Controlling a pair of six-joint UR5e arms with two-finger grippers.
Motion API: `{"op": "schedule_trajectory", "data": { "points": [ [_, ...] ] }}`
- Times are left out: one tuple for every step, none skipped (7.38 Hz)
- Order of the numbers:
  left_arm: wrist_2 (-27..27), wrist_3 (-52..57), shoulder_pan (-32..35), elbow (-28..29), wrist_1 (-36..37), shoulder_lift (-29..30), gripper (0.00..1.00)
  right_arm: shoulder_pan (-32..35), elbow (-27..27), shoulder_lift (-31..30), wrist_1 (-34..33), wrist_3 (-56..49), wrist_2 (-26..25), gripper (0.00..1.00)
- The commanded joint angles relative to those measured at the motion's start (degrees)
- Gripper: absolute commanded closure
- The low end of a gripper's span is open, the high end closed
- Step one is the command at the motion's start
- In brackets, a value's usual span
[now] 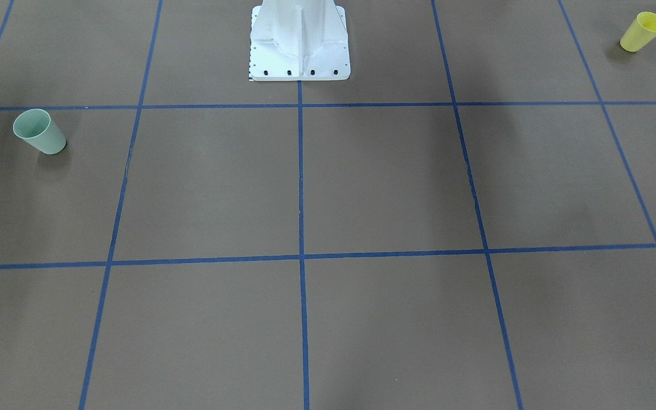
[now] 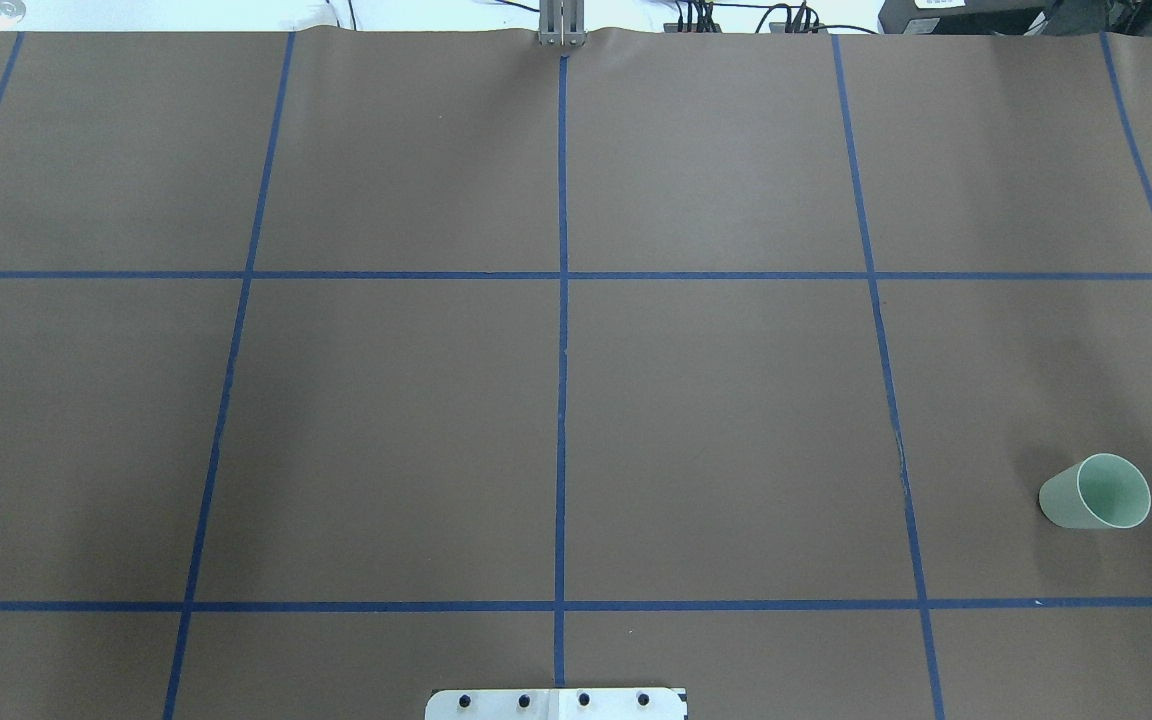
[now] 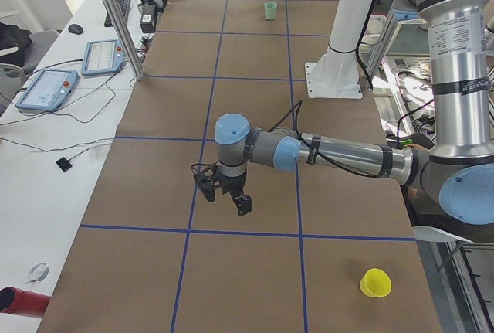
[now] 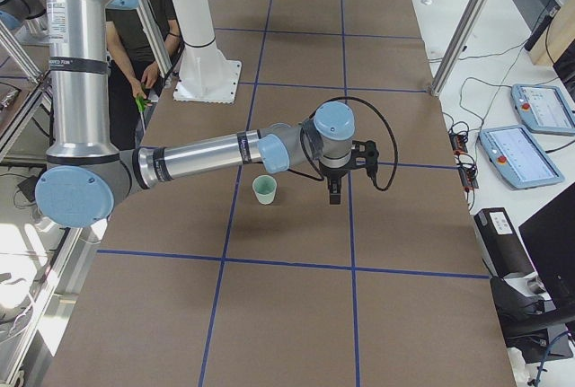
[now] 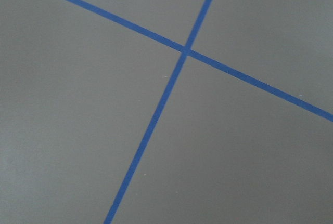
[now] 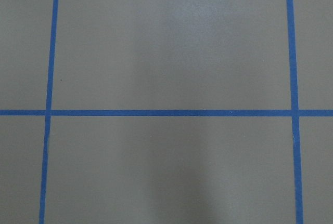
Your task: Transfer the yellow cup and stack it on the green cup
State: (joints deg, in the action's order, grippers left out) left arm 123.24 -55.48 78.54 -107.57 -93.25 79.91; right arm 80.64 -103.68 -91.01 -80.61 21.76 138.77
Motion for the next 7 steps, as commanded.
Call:
{"op": "schedule_trajectory", "data": {
  "points": [
    [-5.54, -12.75, -3.90, 0.08, 0.00, -0.98, 0.00, -0.13, 2.42, 0.04, 3.16, -0.32, 0.19, 0.00],
    [-12.43, -20.29, -9.14, 0.08, 0.09, -1.42, 0.00, -0.22, 3.39, -0.05, 4.75, -0.23, 0.19, 0.00],
    [-16.42, -26.81, -11.54, 0.00, 0.09, -3.17, 0.00, -0.66, 3.83, -0.05, 4.85, -0.23, 0.19, 0.00],
    [-21.07, -33.66, -14.18, 0.00, 0.09, -5.18, 0.00, -0.92, 4.01, -0.05, 4.85, -0.23, 0.19, 0.00],
    [-24.86, -41.64, -18.03, 0.08, 0.52, -6.51, 0.00, -1.80, 4.10, 0.04, 4.85, -0.14, 0.27, 0.00],
    [-28.81, -48.08, -21.20, 0.08, 0.61, -9.83, 0.00, -1.80, 4.01, 0.04, 4.85, -0.06, 0.28, 0.00],
    [-31.98, -56.32, -24.46, 0.08, 2.79, -12.56, 0.00, -2.41, 4.27, 0.04, 4.85, -0.06, 0.19, 0.00]
  ]
}}
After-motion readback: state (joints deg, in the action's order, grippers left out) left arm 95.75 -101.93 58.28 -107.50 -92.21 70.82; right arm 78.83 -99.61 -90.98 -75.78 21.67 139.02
